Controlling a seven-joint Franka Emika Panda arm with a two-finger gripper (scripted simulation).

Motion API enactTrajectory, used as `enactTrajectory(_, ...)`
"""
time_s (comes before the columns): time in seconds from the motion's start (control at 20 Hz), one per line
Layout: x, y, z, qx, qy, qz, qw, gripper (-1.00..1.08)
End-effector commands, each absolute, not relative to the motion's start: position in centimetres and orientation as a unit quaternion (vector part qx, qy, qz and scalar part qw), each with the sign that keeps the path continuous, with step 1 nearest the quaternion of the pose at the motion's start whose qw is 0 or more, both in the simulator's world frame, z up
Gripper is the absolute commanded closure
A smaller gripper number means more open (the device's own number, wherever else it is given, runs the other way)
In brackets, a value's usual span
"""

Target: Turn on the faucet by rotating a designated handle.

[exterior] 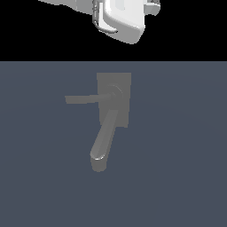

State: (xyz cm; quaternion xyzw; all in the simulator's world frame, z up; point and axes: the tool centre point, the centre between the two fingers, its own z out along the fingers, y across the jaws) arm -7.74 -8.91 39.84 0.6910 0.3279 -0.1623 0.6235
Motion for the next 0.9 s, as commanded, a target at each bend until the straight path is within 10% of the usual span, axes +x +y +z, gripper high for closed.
enactTrajectory(0.0,-7.3,-8.2,41.4,0.691,0.322,-0.135,0.633,1.08)
enactTrajectory(0.85,-7.4,3.4,59.8,0.593,0.262,0.155,0.746,1.08)
